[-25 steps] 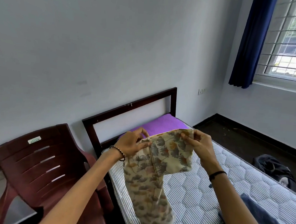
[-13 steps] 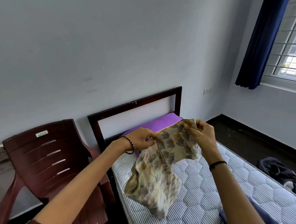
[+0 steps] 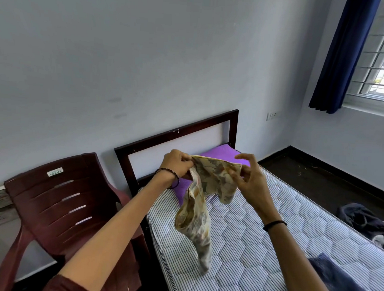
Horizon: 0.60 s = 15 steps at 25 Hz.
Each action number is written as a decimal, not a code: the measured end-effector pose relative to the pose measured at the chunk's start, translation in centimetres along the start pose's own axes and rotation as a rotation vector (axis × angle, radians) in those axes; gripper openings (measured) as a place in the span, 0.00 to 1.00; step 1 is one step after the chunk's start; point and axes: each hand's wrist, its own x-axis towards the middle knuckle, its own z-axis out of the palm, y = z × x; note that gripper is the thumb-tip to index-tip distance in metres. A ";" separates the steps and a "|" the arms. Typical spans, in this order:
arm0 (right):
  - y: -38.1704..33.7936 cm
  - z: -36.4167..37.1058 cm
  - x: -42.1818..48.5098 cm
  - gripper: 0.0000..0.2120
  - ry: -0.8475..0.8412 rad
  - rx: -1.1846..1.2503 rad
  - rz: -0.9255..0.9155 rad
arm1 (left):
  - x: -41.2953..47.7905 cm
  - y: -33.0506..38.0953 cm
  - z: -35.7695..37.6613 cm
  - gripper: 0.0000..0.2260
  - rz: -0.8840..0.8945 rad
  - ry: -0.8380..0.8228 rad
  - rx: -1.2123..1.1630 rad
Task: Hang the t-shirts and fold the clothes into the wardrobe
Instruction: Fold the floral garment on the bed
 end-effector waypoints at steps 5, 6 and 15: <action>-0.1 0.6 -0.2 0.15 -0.164 -0.333 -0.168 | 0.1 1.8 0.9 0.06 -0.162 0.010 -0.299; -0.4 0.6 -0.3 0.13 -0.186 -0.352 -0.148 | 0.1 2.3 1.1 0.06 -0.176 -0.008 -0.330; 0.5 0.6 -0.2 0.16 -0.176 -0.700 -0.101 | 2.1 2.7 1.8 0.09 -0.196 -0.182 -0.386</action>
